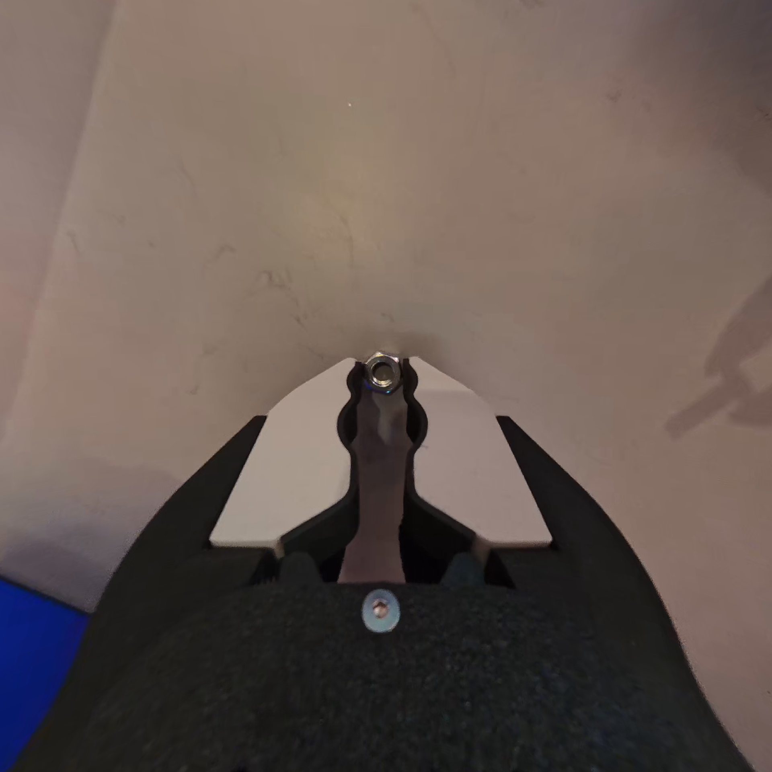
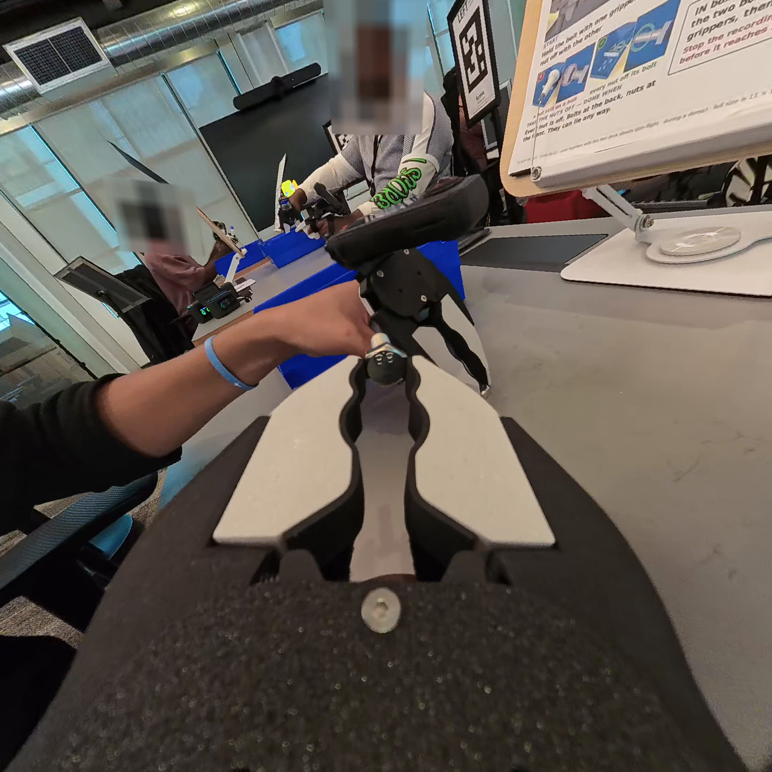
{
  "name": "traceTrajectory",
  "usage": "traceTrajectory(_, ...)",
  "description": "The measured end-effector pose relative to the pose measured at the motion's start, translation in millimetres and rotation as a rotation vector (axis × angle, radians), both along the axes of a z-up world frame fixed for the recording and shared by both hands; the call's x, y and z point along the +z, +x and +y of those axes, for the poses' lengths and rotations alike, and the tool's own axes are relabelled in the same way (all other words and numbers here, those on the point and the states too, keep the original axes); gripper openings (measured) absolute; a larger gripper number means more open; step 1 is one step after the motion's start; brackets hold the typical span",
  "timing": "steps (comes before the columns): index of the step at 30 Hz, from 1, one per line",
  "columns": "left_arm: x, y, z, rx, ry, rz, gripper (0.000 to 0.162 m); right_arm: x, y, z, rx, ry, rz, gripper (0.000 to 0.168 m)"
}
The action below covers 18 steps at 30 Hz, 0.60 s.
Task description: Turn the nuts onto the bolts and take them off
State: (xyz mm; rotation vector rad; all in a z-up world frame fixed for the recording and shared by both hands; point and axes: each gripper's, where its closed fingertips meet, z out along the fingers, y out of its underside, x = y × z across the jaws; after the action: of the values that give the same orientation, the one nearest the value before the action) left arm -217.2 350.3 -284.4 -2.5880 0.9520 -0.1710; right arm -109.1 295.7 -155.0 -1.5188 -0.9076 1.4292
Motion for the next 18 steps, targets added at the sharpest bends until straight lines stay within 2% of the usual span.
traceTrajectory(1, 0.0, -0.9, -1.5, -0.004, -0.005, 0.001, 0.017, -0.9, -0.3, -0.5, 0.002, 0.003, 0.003, 0.018)
traceTrajectory(3, 3.9, -2.2, -4.4, 0.005, -0.003, -0.034, 0.017, -1.8, -0.8, -1.7, 0.005, 0.017, 0.014, 0.018)
traceTrajectory(5, 19.3, 5.9, -9.8, 0.032, 0.006, -0.187, 0.017, -2.6, -1.3, -2.4, 0.006, 0.039, 0.021, 0.018)
traceTrajectory(11, 108.8, 44.9, -40.7, 0.060, 0.096, -0.816, 0.017, 1.2, -2.9, -6.1, 0.019, 0.095, 0.054, 0.018)
traceTrajectory(15, 166.7, 59.1, -56.5, 0.061, 0.064, -1.209, 0.016, 18.8, -0.6, -14.0, 0.002, 0.209, 0.150, 0.017)
traceTrajectory(18, 182.3, 71.7, -66.1, 0.024, 0.009, -1.313, 0.017, 37.7, 1.8, -22.2, -0.057, 0.371, 0.238, 0.017)
